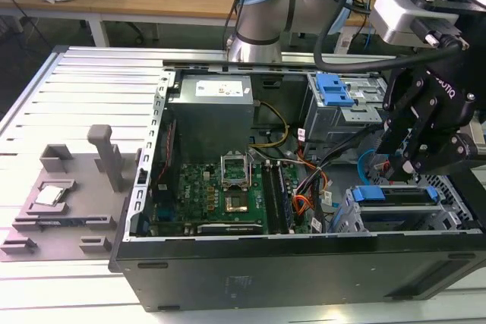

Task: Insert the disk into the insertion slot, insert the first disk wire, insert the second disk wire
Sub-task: 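Insert the disk into the insertion slot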

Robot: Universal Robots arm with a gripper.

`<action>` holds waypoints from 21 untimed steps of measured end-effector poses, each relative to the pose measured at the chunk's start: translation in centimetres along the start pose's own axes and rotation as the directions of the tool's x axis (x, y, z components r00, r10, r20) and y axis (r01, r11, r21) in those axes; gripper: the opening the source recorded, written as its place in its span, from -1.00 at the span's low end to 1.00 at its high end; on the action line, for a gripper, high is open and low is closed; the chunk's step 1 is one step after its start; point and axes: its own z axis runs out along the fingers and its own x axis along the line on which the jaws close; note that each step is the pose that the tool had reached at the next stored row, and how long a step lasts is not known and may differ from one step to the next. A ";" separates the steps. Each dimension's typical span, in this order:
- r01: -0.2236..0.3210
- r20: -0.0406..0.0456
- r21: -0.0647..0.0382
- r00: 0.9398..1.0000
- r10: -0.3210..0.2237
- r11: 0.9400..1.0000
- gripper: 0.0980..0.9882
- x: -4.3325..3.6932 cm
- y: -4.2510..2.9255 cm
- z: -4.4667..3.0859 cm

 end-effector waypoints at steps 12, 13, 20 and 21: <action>0.000 0.000 0.000 1.000 0.000 1.000 -0.98 0.00 -0.01 0.06; 0.000 0.000 0.000 1.000 0.000 1.000 -0.98 0.00 0.00 0.06; 0.000 0.000 0.000 1.000 0.000 1.000 -0.98 -0.01 -0.31 0.08; 0.000 0.000 0.000 1.000 0.000 1.000 -0.98 -0.02 -0.50 0.07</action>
